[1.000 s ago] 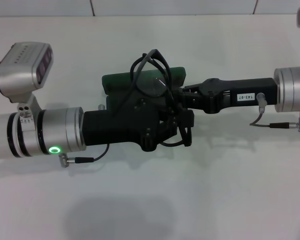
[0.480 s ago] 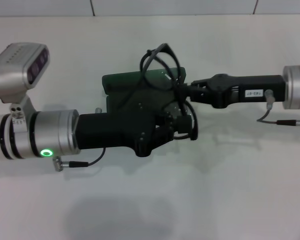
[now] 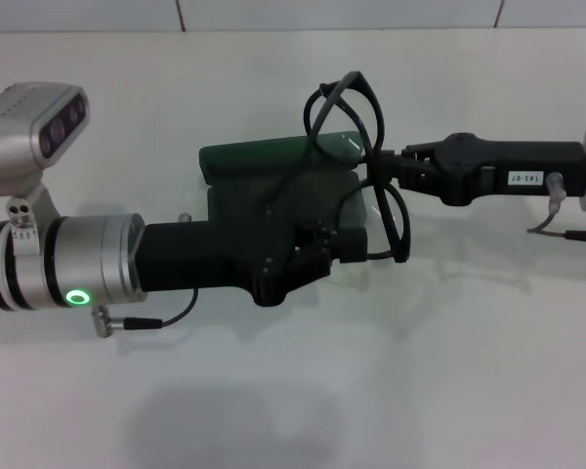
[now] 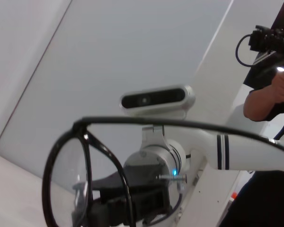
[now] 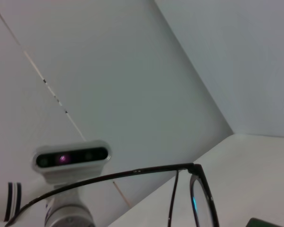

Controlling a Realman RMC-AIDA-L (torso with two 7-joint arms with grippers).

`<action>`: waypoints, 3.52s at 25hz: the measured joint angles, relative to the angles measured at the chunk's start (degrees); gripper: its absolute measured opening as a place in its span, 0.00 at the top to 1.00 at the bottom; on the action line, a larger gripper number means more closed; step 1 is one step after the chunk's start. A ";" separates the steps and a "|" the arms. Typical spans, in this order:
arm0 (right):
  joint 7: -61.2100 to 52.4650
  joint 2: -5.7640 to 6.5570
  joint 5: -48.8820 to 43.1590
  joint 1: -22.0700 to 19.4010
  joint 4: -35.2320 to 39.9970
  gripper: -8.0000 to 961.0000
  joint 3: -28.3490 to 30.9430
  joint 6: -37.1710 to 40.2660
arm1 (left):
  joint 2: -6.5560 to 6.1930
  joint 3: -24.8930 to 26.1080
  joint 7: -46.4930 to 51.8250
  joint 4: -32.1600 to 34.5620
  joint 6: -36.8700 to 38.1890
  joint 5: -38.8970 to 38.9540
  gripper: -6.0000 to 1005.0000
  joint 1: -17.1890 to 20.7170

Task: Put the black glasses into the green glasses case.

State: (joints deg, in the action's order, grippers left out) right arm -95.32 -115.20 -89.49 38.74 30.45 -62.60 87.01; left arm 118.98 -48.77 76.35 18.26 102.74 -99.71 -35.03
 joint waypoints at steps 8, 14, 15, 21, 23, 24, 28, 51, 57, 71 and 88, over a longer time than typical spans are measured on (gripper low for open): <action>1.32 -0.38 -0.25 -0.39 -0.57 0.94 -1.18 1.96 | 0.50 0.59 0.11 0.16 -0.68 3.59 0.99 -0.03; 1.40 -0.58 -0.23 -0.39 -0.59 0.94 -2.38 3.01 | 0.62 0.61 0.20 -0.35 -2.78 4.70 0.99 -0.30; 1.41 -0.60 -0.23 -0.39 -0.54 0.94 -2.54 3.12 | 0.64 0.61 0.20 -0.36 -2.96 4.73 0.99 -0.30; 1.43 -0.64 -0.22 -0.18 -0.48 0.94 -2.80 3.27 | 0.64 0.61 0.20 -0.40 -3.19 4.87 0.99 -0.30; 1.44 -0.64 -0.21 -0.22 -0.40 0.94 -2.80 3.28 | 0.64 0.61 0.21 -0.37 -3.20 4.88 0.99 -0.28; 1.44 -0.64 -0.14 -0.31 -0.32 0.94 -2.78 3.29 | 0.64 0.61 0.23 -0.29 -3.17 4.89 0.99 -0.23; 1.59 -0.40 0.23 -0.57 -0.20 0.94 -2.14 2.94 | 0.63 0.61 0.29 -0.01 -2.92 5.06 0.99 0.14; 8.10 4.35 -2.03 -7.40 -0.43 0.94 4.33 -3.61 | 0.10 0.66 0.57 0.11 -1.49 5.54 0.99 0.17; 8.40 2.14 -7.25 -5.59 -0.13 0.94 4.07 -3.83 | 0.12 0.64 0.54 0.10 -1.69 6.15 0.99 0.14; 9.14 -0.62 -7.12 -0.54 -0.47 0.94 4.28 -4.35 | 0.47 0.23 -0.01 0.01 -2.02 5.79 0.99 0.32; 9.28 -0.99 -4.44 2.33 -0.66 0.94 3.66 1.94 | 0.63 0.08 -0.24 -0.42 -2.74 5.66 0.99 0.14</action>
State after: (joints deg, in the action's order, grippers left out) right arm -86.04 -116.19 -93.93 41.07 29.79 -58.94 88.95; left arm 119.62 -48.69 76.11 17.84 100.00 -94.04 -34.89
